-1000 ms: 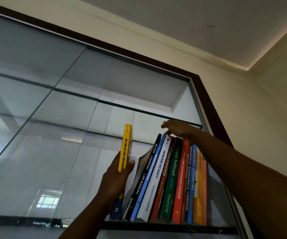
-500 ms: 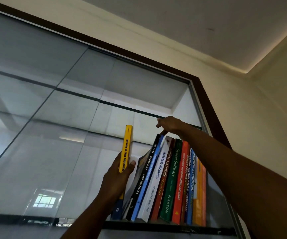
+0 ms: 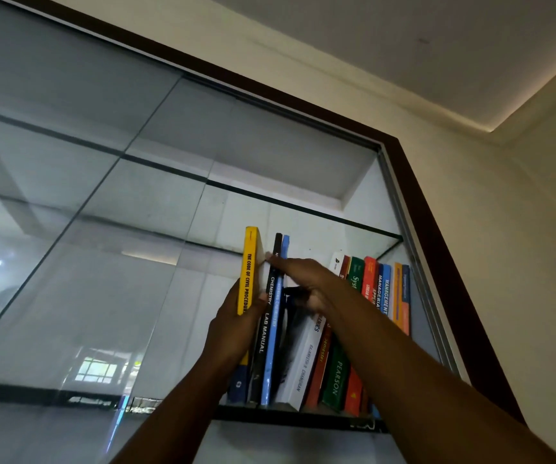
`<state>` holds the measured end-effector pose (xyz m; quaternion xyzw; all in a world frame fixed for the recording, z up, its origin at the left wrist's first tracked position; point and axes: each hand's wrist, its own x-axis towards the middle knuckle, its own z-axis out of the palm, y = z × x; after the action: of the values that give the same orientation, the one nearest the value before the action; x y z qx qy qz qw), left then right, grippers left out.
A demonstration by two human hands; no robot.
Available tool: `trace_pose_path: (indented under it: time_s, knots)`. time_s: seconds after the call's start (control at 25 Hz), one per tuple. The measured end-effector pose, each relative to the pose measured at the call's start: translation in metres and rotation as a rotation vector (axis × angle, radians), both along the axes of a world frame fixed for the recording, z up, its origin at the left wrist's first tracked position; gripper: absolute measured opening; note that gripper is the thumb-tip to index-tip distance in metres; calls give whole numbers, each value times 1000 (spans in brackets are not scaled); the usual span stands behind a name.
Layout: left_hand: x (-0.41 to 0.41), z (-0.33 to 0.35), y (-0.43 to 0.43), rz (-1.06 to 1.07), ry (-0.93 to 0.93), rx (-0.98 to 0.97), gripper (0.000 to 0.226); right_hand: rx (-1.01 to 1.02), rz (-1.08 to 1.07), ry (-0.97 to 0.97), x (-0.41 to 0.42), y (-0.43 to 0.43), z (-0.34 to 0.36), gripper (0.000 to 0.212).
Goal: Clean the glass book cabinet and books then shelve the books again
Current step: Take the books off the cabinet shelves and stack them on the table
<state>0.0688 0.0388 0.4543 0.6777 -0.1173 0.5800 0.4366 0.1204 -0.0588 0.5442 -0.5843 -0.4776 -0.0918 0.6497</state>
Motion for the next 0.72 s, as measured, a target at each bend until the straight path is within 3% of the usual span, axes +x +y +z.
trace_pose_path:
  time_s: [0.08, 0.16, 0.24, 0.44, 0.56, 0.72]
  knots:
    - [0, 1, -2, -7, 26, 3, 46, -90, 24, 17, -6, 2, -14, 26]
    - [-2, 1, -3, -26, 27, -7, 44, -36, 12, 17, -5, 8, -20, 34]
    - [-3, 0, -2, -46, 26, -47, 46, -16, -146, -14, -1, 14, -25, 49]
    - [-12, -7, -1, 43, -21, -73, 57, -93, -571, -219, -8, 17, -54, 56]
    - [-20, -12, -1, 94, -29, -55, 61, -24, -711, -258, -13, 21, -64, 49]
    - [-52, -12, -7, 90, -83, -46, 49, 146, -685, -312, -29, 8, -70, 39]
